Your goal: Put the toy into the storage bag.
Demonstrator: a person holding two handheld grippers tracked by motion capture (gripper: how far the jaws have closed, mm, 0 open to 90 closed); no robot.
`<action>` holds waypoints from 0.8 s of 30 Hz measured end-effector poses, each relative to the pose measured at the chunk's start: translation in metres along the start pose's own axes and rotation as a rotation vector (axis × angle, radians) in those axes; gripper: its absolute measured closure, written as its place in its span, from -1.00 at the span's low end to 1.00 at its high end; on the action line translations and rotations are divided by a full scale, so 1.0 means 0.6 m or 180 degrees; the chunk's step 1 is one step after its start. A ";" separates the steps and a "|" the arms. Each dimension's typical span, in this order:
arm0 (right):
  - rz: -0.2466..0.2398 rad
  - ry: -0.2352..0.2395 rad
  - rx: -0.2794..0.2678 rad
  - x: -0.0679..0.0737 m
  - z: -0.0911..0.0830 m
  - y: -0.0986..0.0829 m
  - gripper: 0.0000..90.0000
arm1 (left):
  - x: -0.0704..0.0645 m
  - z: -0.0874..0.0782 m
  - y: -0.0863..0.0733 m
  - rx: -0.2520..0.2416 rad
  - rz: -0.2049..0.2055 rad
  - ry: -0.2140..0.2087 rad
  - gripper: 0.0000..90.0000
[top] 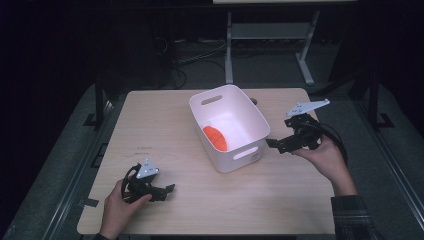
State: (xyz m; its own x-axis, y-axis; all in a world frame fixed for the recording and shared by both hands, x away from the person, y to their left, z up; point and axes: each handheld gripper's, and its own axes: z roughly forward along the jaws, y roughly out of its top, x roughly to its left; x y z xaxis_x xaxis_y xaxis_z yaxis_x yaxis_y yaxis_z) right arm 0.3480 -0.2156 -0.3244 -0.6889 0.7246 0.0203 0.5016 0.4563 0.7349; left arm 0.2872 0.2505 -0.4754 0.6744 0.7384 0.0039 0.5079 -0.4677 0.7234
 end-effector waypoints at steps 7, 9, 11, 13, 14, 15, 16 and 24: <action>0.0068 -0.0007 -0.0008 -0.004 0.003 -0.044 -0.93 | 0.000 0.000 0.000 0.0001 0.0002 0.0000 -0.72; 0.0055 -0.0016 -0.0018 -0.004 0.005 -0.049 -0.93 | 0.000 0.000 0.000 -0.0005 0.0000 0.0001 -0.72; 0.0073 -0.0026 -0.0029 -0.004 0.007 -0.064 -0.93 | 0.000 0.000 0.000 -0.0008 0.0000 0.0001 -0.72; 0.0088 -0.0022 -0.0037 -0.003 0.009 -0.072 -0.93 | 0.000 0.000 0.000 -0.0004 0.0006 0.0000 -0.72; 0.0100 -0.0019 -0.0039 -0.003 0.010 -0.079 -0.93 | 0.000 0.000 0.000 -0.0001 0.0009 0.0001 -0.72; 0.0094 -0.0022 -0.0042 -0.003 0.012 -0.083 -0.93 | 0.000 0.000 0.000 -0.0001 0.0002 -0.0002 -0.72; 0.0119 -0.0016 -0.0039 -0.003 0.013 -0.090 -0.93 | 0.000 0.000 0.000 -0.0002 0.0000 -0.0002 -0.72; 0.0159 -0.0067 -0.0055 -0.002 0.025 -0.132 -0.94 | 0.000 0.000 0.000 -0.0009 -0.0004 0.0000 -0.72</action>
State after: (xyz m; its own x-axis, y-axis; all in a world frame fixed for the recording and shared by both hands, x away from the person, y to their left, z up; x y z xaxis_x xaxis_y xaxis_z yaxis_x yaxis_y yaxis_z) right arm 0.3169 -0.2449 -0.3924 -0.6520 0.7570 0.0431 0.5258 0.4105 0.7450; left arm 0.2870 0.2504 -0.4757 0.6737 0.7390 0.0029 0.5073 -0.4654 0.7253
